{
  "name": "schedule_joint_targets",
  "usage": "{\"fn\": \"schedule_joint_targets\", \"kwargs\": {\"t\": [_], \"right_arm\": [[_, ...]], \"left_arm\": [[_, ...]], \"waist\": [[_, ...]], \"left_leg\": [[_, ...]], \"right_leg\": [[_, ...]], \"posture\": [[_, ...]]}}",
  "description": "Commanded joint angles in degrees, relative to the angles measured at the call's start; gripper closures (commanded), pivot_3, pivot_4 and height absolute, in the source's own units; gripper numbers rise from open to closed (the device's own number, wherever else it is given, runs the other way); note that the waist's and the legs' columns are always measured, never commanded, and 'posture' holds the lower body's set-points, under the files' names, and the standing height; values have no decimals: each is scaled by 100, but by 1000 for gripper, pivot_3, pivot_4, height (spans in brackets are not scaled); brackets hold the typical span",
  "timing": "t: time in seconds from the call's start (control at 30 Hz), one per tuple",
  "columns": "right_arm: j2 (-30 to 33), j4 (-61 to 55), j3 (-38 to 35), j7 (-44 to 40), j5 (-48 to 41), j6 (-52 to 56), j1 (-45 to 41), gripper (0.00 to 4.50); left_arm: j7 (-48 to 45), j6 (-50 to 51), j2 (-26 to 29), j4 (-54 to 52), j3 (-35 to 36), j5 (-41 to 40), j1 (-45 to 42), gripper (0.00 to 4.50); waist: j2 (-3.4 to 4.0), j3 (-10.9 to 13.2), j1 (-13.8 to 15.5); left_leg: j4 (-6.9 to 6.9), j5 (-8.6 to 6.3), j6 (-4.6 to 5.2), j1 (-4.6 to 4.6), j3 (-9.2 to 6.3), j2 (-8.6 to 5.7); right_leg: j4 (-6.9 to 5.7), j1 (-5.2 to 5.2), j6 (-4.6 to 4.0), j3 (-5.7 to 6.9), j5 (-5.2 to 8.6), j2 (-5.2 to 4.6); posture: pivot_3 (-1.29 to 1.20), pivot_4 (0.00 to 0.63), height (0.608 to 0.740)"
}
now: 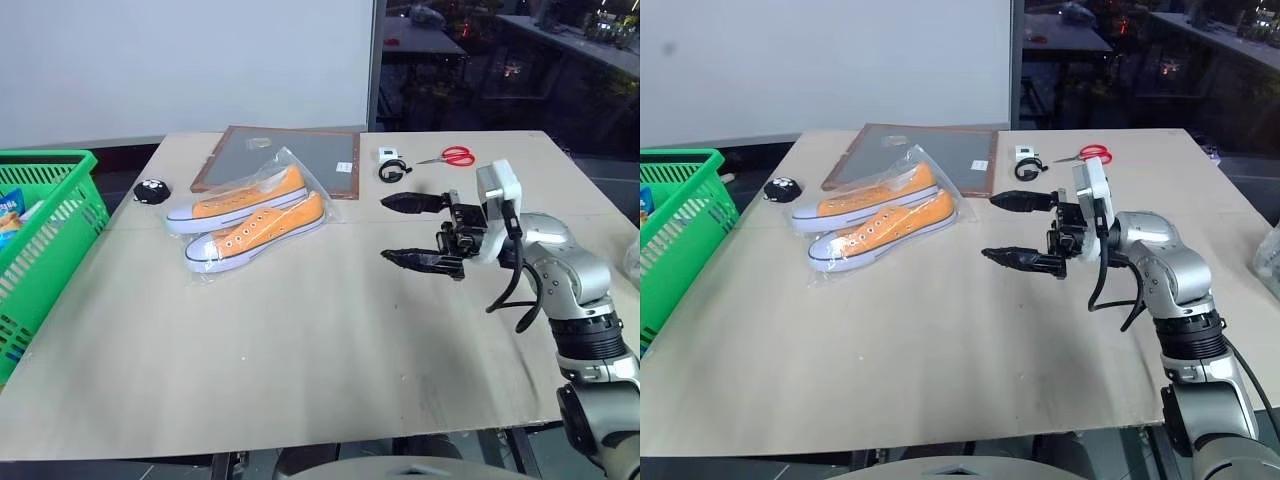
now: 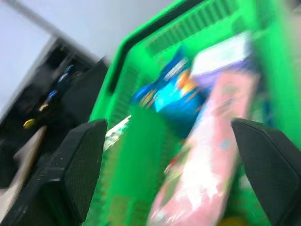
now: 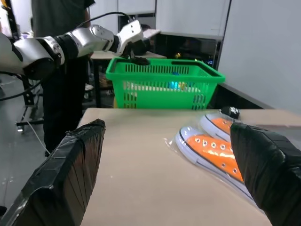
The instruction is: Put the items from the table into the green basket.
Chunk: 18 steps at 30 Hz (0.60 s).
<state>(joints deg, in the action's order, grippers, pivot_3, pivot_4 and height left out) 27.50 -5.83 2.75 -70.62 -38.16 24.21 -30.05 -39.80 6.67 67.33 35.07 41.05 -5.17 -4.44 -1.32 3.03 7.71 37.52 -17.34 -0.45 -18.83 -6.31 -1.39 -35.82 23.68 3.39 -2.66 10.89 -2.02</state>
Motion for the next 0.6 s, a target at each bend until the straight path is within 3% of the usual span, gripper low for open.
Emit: {"fn": "schedule_joint_targets", "kwargs": {"t": [0.03,0.2,0.3,0.47,0.6], "right_arm": [[159,-70,-123,103,258,-259,199,0],[492,135,-246,291,860,-768,823,0],[618,188,-413,583,1086,-920,1352,0],[698,519,-719,1223,1701,-1567,2376,0],[650,609,-874,1396,1752,-1773,2919,0]], "left_arm": [[-802,284,-770,-1402,249,-1052,492,45],[-1023,1021,-2280,-3742,-61,-2042,1819,45],[-863,1225,-3056,-4955,-693,-2166,2552,45],[-243,1082,-3975,-5699,-1952,-1576,3173,45],[112,894,-4350,-5802,-2628,-1200,3292,45]], "waist": [[1,0,-23],[-35,-21,-116],[-41,-25,-127],[-32,-28,-92],[2,-44,-120]], "left_leg": [[0,0,0,0,6,0],[-1,-1,-1,2,39,1],[0,-1,0,4,42,2],[1,-1,0,13,50,1],[5,0,2,17,70,1]], "right_leg": [[0,1,0,-4,0,-1],[9,2,-4,-37,-2,-3],[13,1,-3,-41,-2,-3],[10,-7,0,-48,23,-2],[2,-29,-5,-65,26,2]], "posture": [[254,0,740],[230,0,740],[217,0,740],[181,0,740],[153,0,740]]}}
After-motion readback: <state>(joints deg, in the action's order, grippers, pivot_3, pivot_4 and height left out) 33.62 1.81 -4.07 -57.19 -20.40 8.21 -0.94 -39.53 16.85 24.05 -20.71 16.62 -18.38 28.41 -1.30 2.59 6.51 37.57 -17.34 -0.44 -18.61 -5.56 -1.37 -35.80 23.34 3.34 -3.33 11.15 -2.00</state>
